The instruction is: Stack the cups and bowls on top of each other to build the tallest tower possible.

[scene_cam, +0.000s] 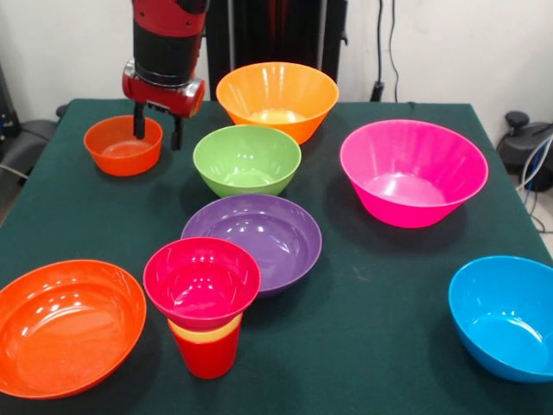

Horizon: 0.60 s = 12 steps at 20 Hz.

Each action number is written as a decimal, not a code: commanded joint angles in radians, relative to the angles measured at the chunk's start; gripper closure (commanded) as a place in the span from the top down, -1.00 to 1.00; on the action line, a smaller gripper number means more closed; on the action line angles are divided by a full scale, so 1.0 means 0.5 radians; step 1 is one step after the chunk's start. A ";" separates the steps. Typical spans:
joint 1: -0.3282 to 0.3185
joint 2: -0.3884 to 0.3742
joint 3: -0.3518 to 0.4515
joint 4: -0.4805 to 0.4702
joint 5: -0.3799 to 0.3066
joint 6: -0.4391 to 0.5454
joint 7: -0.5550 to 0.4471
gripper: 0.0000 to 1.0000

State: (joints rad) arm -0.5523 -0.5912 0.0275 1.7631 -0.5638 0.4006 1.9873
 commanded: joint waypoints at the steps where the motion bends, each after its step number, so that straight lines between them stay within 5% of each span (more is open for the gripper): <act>1: 0.042 0.152 0.087 0.074 -0.067 -0.142 0.093 1.00; 12: 0.090 0.344 -0.070 -0.154 -0.258 -0.139 0.000 1.00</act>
State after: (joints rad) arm -0.5453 -0.5274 -0.0219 1.7598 -0.6001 0.3879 1.9873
